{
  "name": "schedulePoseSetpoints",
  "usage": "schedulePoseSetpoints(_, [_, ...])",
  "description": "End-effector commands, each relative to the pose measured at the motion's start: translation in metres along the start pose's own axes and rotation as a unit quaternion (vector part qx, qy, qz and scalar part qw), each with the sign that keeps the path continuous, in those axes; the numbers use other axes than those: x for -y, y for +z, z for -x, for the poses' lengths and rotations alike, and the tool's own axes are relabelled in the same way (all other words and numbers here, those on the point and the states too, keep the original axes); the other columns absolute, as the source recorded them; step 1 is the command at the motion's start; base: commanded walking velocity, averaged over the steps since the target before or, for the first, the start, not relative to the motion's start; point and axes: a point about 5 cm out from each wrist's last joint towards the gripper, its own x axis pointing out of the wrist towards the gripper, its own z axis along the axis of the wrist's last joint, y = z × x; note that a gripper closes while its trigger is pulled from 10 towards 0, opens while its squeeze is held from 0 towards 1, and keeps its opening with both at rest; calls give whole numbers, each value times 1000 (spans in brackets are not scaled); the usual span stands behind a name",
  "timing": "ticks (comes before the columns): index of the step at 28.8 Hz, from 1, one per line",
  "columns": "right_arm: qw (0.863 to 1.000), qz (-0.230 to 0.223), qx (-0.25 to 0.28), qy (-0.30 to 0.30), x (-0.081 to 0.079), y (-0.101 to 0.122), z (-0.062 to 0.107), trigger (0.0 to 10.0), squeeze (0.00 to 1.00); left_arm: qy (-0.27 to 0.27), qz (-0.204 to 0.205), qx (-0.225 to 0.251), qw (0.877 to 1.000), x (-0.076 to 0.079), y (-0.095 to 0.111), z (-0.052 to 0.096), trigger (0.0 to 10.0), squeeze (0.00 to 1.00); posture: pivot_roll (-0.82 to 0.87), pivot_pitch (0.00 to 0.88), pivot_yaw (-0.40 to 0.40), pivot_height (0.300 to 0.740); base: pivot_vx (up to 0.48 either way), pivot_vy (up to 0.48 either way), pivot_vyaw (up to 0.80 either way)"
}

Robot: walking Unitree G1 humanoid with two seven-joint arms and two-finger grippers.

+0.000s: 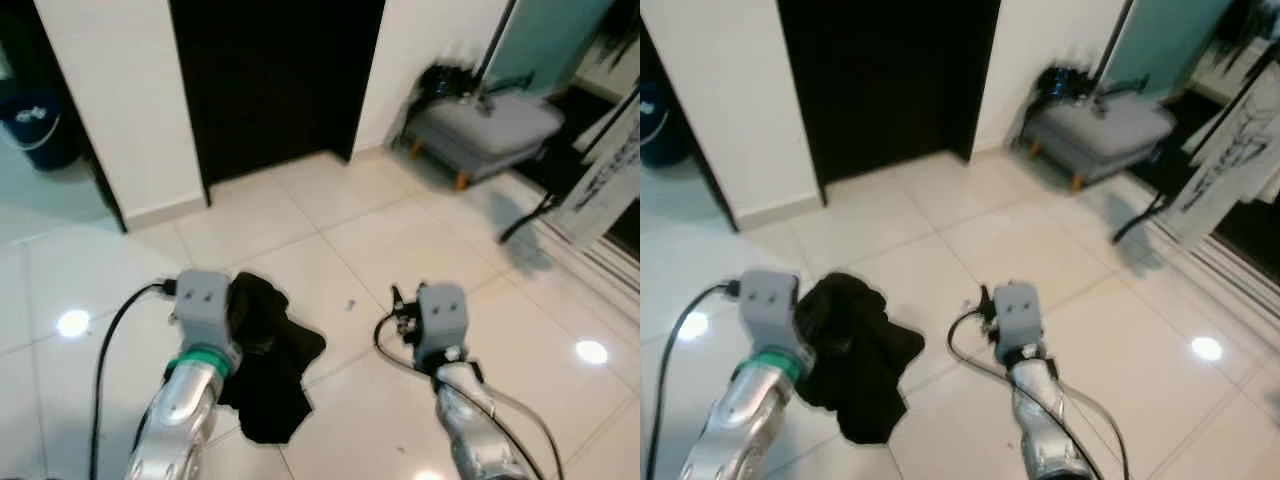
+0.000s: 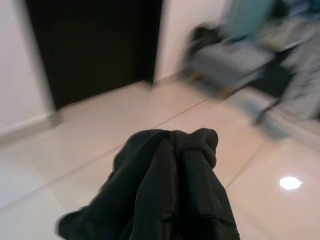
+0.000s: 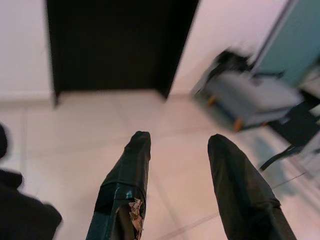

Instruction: Hang hanger

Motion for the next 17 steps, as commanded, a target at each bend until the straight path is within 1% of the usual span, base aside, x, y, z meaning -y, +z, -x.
schedulePoseSetpoints(1, [1000, -11, 9, -9, 0, 3, -1, 10000, 0, -2, 7, 47, 999, 2, 21, -3, 10000, 0, 12, 68, -12, 740, 0, 0, 0])
schedulePoseSetpoints(2, [1000, -11, 17, -10, 0, 7, -4, 10000, 0, -5, 10, 59, 998, 3, 28, -5, 10000, 0, 10, 65, -12, 740, 0, 0, 0])
schedulePoseSetpoints(3, [1000, -11, 17, -10, 0, 7, -4, 10000, 0, -5, 10, 59, 998, 3, 28, -5, 10000, 0, 10, 65, -12, 740, 0, 0, 0])
schedulePoseSetpoints(5, [999, -14, 34, -9, 0, 17, -10, 10000, 0, -8, 13, 81, 997, 6, 41, -9, 10000, 0, 5, 60, -12, 740, 0, 0, 0])
schedulePoseSetpoints(7, [999, -15, 37, -7, -1, 19, -12, 10000, 0, -8, 14, 85, 996, 7, 44, -10, 10000, 0, 5, 60, -12, 740, 0, 0, 0])
schedulePoseSetpoints(9, [998, -23, 49, -7, 0, 26, -16, 10000, 0, -16, 8, 87, 996, 9, 53, -14, 10000, 0, 3, 56, -11, 740, 0, 0, -778])
schedulePoseSetpoints(13, [998, -26, 58, -9, 1, 31, -18, 10000, 0, -20, 7, 89, 996, 9, 57, -17, 10000, 0, 2, 54, -10, 740, 0, 0, -778])
schedulePoseSetpoints(17, [997, -29, 72, -8, 0, 38, -22, 10000, 0, -23, -17, 100, 995, 5, 60, -19, 10000, 0, -1, 55, -5, 740, 0, 0, -778])
